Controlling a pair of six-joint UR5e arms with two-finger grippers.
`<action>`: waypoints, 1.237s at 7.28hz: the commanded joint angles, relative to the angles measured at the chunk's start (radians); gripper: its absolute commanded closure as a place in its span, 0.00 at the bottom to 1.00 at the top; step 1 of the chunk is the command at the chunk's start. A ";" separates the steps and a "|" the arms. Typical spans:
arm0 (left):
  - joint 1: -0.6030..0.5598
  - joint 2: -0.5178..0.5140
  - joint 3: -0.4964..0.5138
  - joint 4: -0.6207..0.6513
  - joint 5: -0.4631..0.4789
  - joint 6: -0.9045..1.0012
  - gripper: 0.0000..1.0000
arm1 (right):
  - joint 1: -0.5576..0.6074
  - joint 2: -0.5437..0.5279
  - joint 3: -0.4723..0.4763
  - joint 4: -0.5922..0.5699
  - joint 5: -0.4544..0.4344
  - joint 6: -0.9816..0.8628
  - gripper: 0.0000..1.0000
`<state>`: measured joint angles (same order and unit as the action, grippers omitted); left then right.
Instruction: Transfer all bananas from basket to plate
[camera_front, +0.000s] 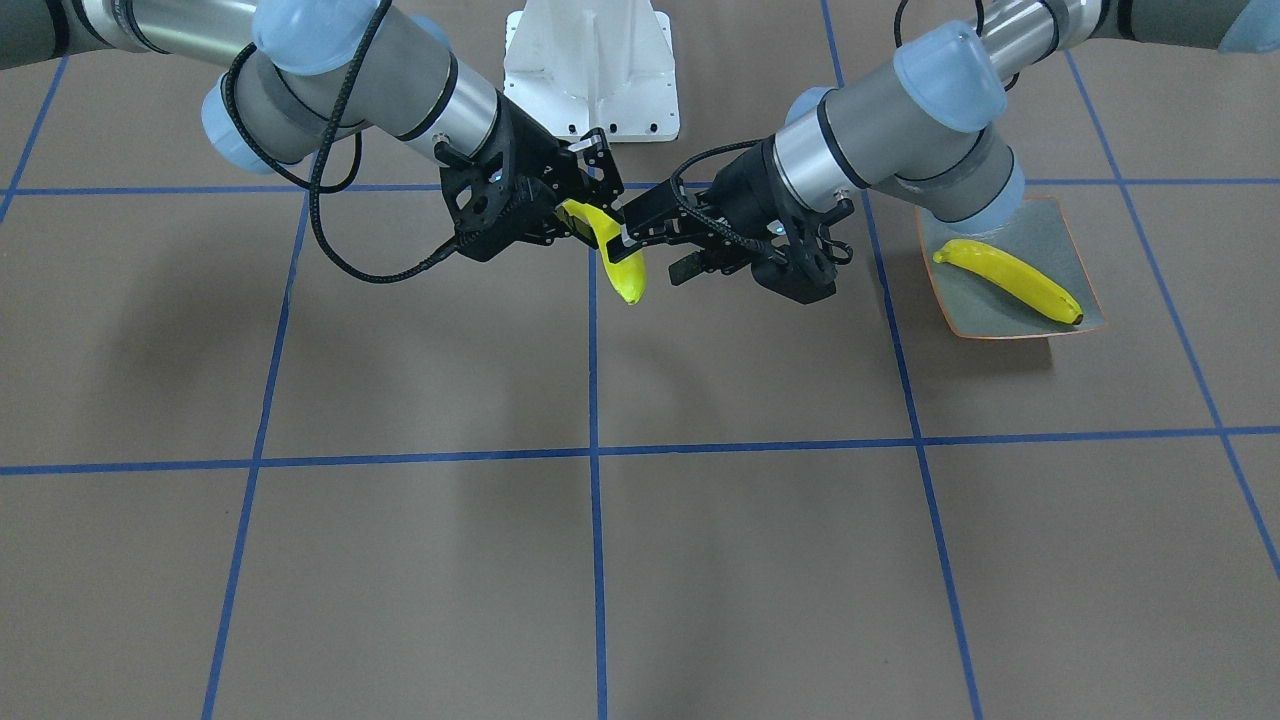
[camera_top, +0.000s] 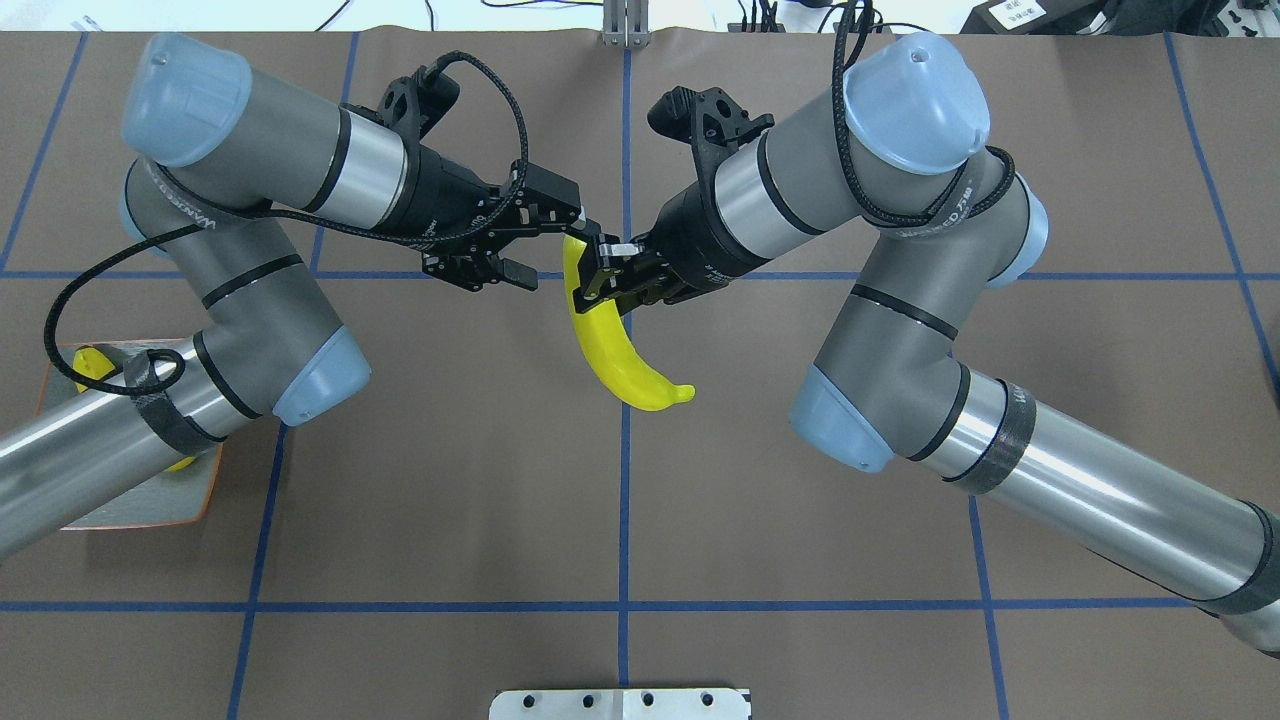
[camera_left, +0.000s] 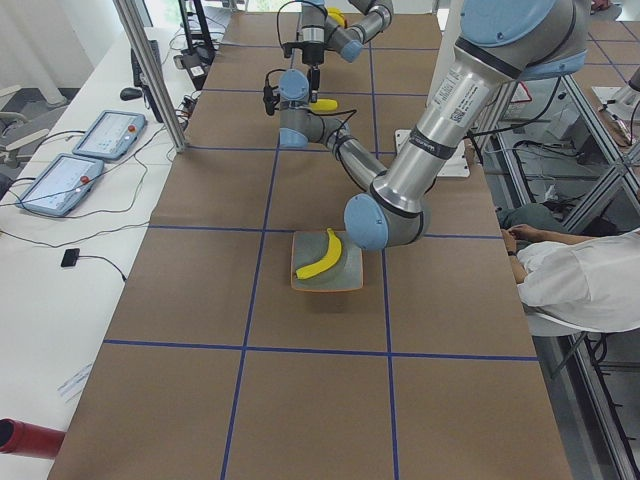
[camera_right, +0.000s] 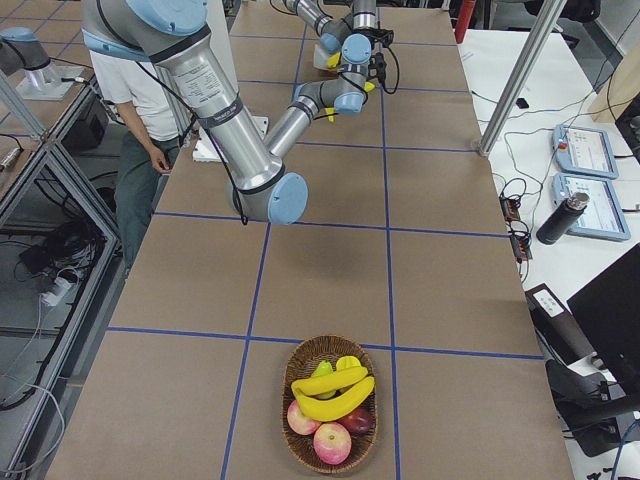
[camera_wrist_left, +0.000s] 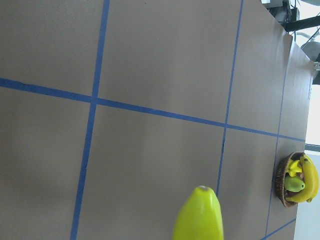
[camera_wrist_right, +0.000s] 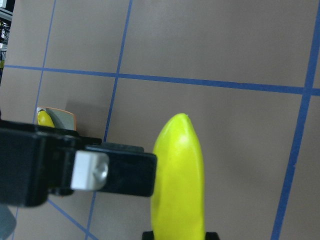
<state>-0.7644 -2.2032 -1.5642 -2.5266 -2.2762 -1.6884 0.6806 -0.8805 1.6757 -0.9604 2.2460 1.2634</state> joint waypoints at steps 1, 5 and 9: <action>0.002 -0.009 0.000 0.000 0.003 -0.001 0.15 | -0.003 0.011 0.002 0.002 -0.002 0.004 1.00; 0.003 -0.009 -0.004 -0.024 0.003 -0.002 1.00 | -0.003 0.009 0.009 0.029 -0.003 0.019 1.00; 0.003 -0.006 -0.005 -0.052 0.003 -0.040 1.00 | -0.001 -0.005 0.009 0.084 -0.002 0.021 0.00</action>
<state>-0.7600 -2.2120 -1.5711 -2.5712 -2.2735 -1.7188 0.6793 -0.8770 1.6835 -0.9050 2.2439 1.2838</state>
